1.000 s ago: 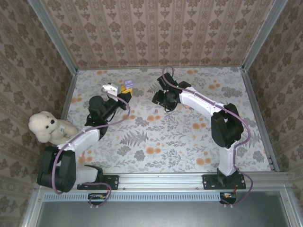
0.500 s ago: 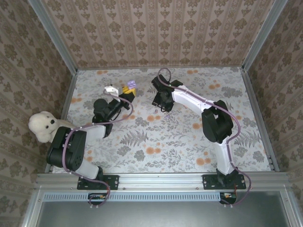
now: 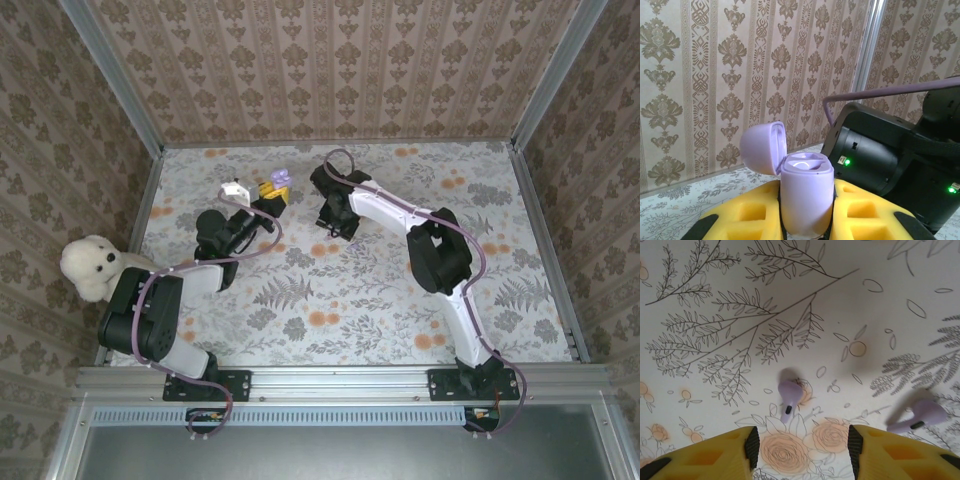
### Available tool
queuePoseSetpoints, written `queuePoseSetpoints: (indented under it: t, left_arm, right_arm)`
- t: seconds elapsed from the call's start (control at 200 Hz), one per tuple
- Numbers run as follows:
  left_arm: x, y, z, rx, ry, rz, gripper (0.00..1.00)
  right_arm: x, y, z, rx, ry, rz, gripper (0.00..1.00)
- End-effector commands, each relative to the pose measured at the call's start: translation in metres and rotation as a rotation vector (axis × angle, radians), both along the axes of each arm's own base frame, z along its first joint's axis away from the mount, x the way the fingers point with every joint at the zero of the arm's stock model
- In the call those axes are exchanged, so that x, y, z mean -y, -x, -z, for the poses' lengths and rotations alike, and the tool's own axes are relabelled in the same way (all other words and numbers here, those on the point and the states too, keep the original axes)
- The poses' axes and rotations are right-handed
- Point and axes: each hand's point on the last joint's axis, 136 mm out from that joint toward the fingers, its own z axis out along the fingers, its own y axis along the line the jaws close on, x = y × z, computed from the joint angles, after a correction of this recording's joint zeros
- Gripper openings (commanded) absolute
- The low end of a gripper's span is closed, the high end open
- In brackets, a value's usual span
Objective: Insert wireless bluetooth earbuds into charging case
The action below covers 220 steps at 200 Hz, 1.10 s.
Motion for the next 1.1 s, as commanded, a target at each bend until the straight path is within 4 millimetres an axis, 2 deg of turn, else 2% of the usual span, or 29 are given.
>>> queuePoseSetpoints:
  t: [0.0,0.88,1.095]
  left_arm:
    - [0.001,0.008,-0.033,0.096,0.039,0.020,0.00]
    - [-0.006,0.014,-0.036,0.103,0.047,-0.008,0.00]
    - [-0.007,0.015,-0.039,0.105,0.053,-0.012,0.00]
  right_arm:
    - [0.003,0.004,0.007,-0.031,0.054,0.024,0.53]
    - [-0.003,0.000,0.033,-0.070,0.159,-0.021,0.48]
    - [-0.004,-0.001,0.035,-0.070,0.175,-0.072,0.41]
